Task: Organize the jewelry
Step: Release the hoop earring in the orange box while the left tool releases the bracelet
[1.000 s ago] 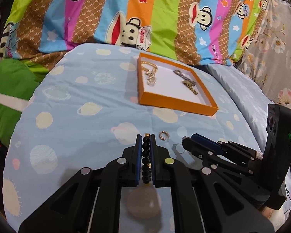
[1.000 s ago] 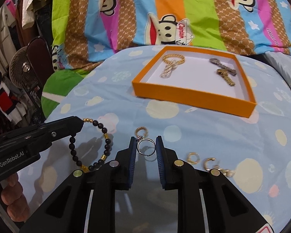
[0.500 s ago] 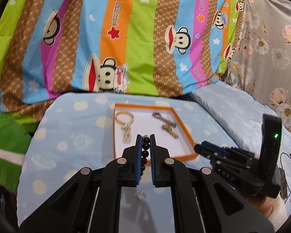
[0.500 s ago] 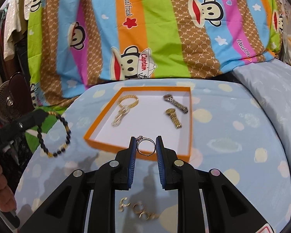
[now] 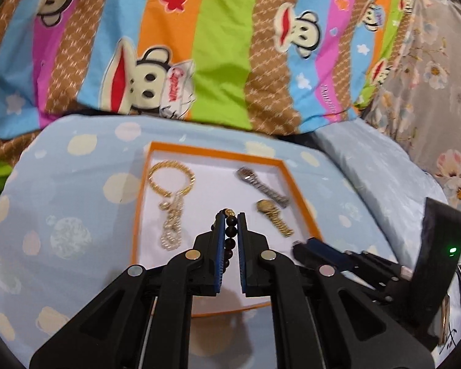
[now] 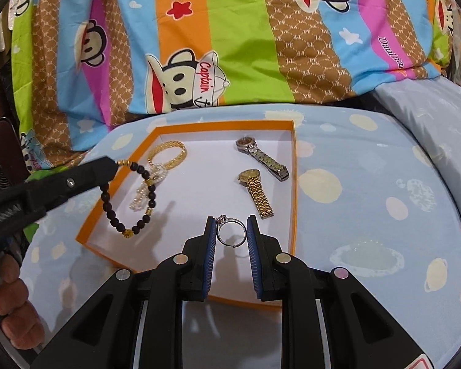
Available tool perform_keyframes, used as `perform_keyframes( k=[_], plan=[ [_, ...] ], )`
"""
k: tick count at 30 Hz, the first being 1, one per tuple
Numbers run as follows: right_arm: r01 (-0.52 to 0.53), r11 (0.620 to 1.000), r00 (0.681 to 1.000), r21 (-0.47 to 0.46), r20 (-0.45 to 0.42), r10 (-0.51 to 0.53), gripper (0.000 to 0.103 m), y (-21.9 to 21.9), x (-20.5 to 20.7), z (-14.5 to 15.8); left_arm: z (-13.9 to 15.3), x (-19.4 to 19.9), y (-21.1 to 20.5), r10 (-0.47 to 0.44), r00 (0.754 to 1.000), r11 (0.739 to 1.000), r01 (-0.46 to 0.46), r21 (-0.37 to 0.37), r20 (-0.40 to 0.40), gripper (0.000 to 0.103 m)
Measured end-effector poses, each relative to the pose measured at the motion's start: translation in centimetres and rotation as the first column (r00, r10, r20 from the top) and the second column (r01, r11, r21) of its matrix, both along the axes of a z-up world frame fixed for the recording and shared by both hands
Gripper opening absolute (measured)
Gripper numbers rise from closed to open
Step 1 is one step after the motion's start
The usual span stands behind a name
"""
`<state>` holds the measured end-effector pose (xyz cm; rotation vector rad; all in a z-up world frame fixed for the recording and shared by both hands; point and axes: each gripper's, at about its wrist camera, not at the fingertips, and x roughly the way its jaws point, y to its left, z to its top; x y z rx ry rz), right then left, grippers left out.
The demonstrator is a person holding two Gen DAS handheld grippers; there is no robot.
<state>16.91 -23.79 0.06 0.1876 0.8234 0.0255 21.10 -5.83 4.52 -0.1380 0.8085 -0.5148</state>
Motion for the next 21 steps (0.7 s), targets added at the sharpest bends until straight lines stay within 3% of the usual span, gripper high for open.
perform_keyframes(
  k=[7, 19, 20, 21],
  plan=[
    [-0.002, 1.0, 1.0, -0.002, -0.022, 0.002, 0.019, 0.1, 1.1, -1.2, -2.3, 1.0, 1.7, 0.073, 0.997, 0.995, -0.072, 0.071, -0.009, 0.007],
    [-0.032, 0.999, 0.999, -0.011, -0.028, 0.032, 0.02, 0.9, 1.8, -1.6, -3.8, 1.4, 1.5, 0.089, 0.996, 0.991, -0.086, 0.107, -0.025, 0.008],
    [-0.033, 0.999, 0.999, -0.009, -0.023, 0.033, 0.02, 0.9, 1.8, -1.5, -3.8, 1.3, 1.5, 0.091, 0.996, 0.99, -0.089, 0.11, -0.019, 0.01],
    [-0.029, 1.0, 1.0, -0.003, -0.011, 0.029, 0.021, 0.7, 1.7, -1.4, -3.8, 1.2, 1.4, 0.096, 0.995, 0.989, -0.094, 0.116, -0.01, 0.022]
  ],
)
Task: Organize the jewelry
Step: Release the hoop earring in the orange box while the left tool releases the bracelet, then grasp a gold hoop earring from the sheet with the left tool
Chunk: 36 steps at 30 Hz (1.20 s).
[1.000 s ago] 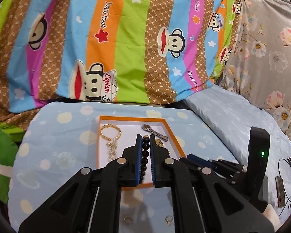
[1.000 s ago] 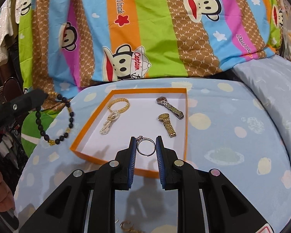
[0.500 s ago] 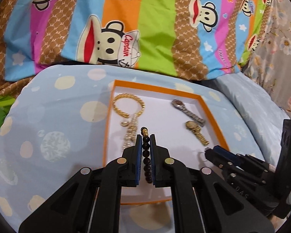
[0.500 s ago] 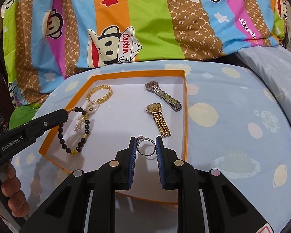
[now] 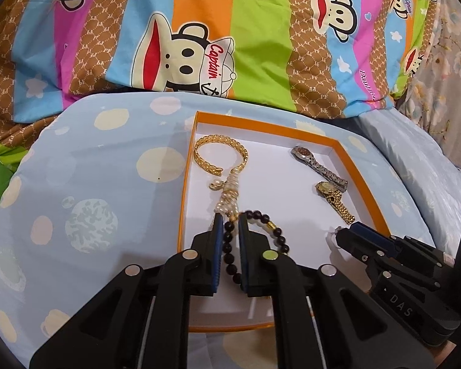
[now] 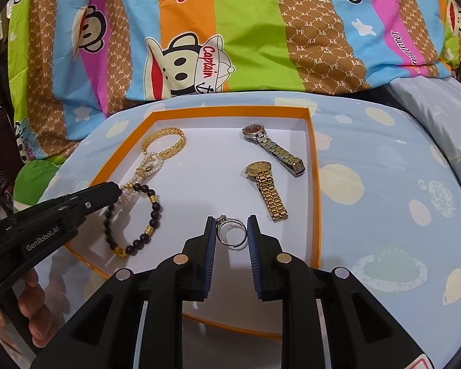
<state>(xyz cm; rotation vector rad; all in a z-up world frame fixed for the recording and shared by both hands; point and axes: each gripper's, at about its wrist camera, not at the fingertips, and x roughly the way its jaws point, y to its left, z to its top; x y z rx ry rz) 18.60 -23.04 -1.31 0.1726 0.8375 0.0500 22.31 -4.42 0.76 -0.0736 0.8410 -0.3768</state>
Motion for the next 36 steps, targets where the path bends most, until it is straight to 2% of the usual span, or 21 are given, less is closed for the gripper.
perform_keyframes(
  k=[1, 3, 8, 12, 16, 23, 28, 36],
  plan=[
    [0.005, 1.0, 1.0, 0.006, 0.012, -0.005, 0.021, -0.2, -0.2, 0.2, 0.2, -0.1, 0.0, 0.005, 1.0, 1.0, -0.005, 0.005, 0.014, 0.026],
    [0.027, 1.0, 0.999, 0.01, 0.046, -0.027, 0.029, -0.7, -0.8, 0.9, 0.9, -0.6, 0.2, 0.018, 0.999, 1.0, -0.019, 0.005, 0.042, 0.045],
    [0.072, 0.997, 0.99, 0.004, 0.117, -0.072, 0.033, -1.8, -3.2, 3.2, 3.8, -2.4, 1.6, 0.044, 0.988, 0.999, -0.046, 0.009, 0.149, 0.05],
    [0.104, 0.995, 0.985, -0.01, 0.139, -0.101, 0.036, -1.9, -6.8, 4.0, 5.1, -4.8, 3.1, 0.055, 0.98, 0.998, -0.06, 0.02, 0.19, 0.05],
    [0.105, 0.994, 0.99, 0.012, 0.098, -0.106, 0.036, -1.7, -9.9, 3.0, 4.3, -7.3, 4.3, 0.055, 0.984, 0.997, -0.062, 0.036, 0.17, 0.05],
    [0.081, 0.997, 0.996, 0.016, 0.029, -0.081, 0.036, 0.0, -13.9, 1.3, 1.4, -11.2, 5.3, 0.043, 0.995, 0.996, -0.049, 0.068, 0.089, 0.05],
    [0.051, 0.999, 0.999, 0.019, 0.013, -0.051, 0.036, 1.4, -15.5, 0.7, -0.2, -13.2, 5.3, 0.028, 0.999, 0.998, -0.029, 0.057, 0.023, 0.05],
    [0.029, 0.999, 1.0, 0.034, -0.004, -0.029, 0.036, 2.6, -17.1, 0.0, -0.7, -14.6, 5.1, 0.014, 1.0, 0.999, -0.014, 0.043, -0.006, 0.052]
  ],
)
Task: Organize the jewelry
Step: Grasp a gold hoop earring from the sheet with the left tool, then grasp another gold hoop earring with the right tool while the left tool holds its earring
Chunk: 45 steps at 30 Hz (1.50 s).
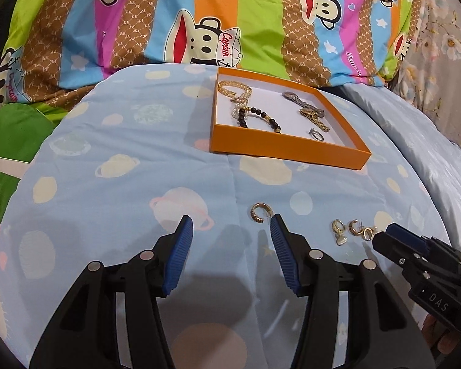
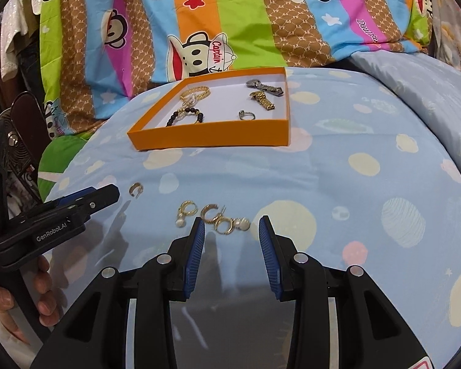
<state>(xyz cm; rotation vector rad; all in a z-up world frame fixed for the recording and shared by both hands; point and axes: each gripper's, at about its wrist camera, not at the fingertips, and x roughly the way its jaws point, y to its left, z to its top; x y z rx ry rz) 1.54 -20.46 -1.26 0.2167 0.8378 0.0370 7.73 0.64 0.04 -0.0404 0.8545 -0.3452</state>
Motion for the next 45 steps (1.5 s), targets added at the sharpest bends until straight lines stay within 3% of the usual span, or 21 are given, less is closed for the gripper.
perform_keyframes(
  k=[7, 13, 16, 21, 22, 39, 45],
  plan=[
    [0.013, 1.0, 1.0, 0.019, -0.002, -0.013, 0.036, -0.3, 0.1, -0.1, -0.7, 1.3, -1.1, -0.01, 0.999, 1.0, 0.01, 0.001, -0.05, 0.054],
    [0.018, 1.0, 1.0, 0.024, -0.002, -0.018, 0.036, -0.4, 0.1, -0.2, -0.8, 2.2, -2.6, -0.025, 0.999, 1.0, 0.026, 0.017, -0.047, 0.053],
    [0.014, 1.0, 1.0, 0.023, -0.006, -0.014, 0.036, -0.3, 0.2, -0.2, -0.9, 2.4, -2.8, -0.032, 0.998, 0.999, 0.033, 0.021, -0.047, 0.044],
    [0.004, 1.0, 1.0, 0.02, -0.007, -0.004, 0.036, 0.0, 0.3, -0.2, -0.9, 2.5, -2.1, -0.02, 0.998, 1.0, 0.019, -0.013, -0.057, 0.018],
    [0.002, 1.0, 1.0, 0.019, -0.005, -0.002, 0.036, 0.1, 0.3, -0.2, -1.0, 2.5, -1.9, -0.018, 0.998, 1.0, 0.017, -0.021, -0.06, 0.017],
    [-0.043, 0.997, 0.998, -0.064, -0.044, 0.04, 0.036, 2.0, 3.5, -0.5, -0.9, 1.6, -2.0, -0.044, 0.998, 0.999, 0.042, -0.03, -0.052, 0.016],
    [-0.064, 0.995, 0.998, -0.07, -0.018, 0.063, 0.036, 2.0, 3.9, 0.1, -1.0, 1.7, -2.0, -0.045, 0.997, 0.999, 0.043, -0.033, -0.058, 0.017]
  ],
)
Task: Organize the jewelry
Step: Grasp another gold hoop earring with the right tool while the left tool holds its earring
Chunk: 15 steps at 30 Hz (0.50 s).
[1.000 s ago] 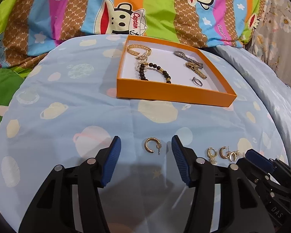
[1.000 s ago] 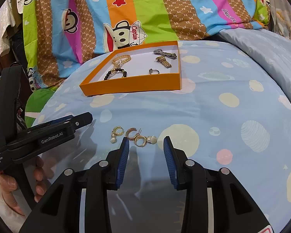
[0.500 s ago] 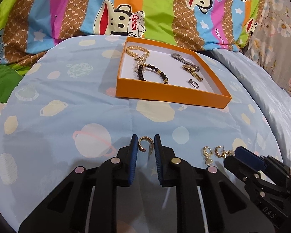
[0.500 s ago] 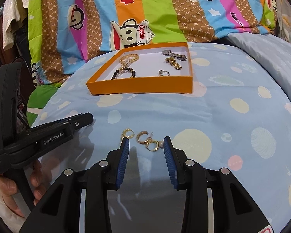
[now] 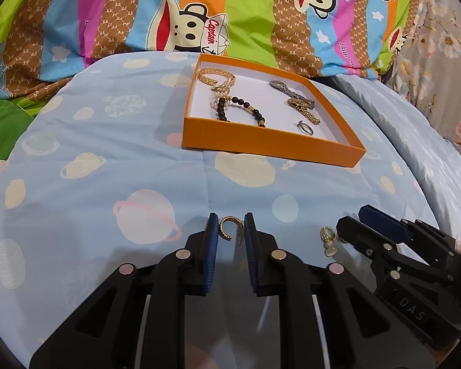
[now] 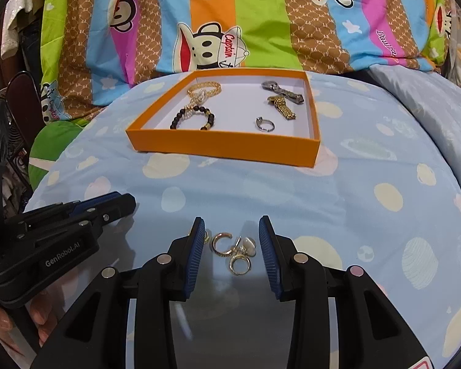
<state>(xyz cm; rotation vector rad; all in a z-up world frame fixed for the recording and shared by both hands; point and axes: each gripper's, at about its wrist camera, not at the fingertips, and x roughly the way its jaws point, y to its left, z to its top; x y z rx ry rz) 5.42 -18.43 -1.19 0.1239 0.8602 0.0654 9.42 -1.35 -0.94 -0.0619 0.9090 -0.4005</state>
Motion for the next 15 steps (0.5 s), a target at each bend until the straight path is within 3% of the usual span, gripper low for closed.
perform_keyframes(
  k=[7, 15],
  plan=[
    [-0.071, 0.993, 0.997, 0.091, -0.022, 0.073, 0.035, 0.7, -1.6, -0.3, 0.0, 0.0, 0.0, 0.0, 1.0, 1.0, 0.0, 0.0, 0.0, 0.017],
    [-0.019, 0.997, 0.999, 0.074, -0.043, 0.022, 0.031, -0.4, -1.3, -0.8, 0.0, 0.0, 0.0, 0.001, 1.0, 1.0, -0.001, 0.0, 0.001, 0.017]
  ],
)
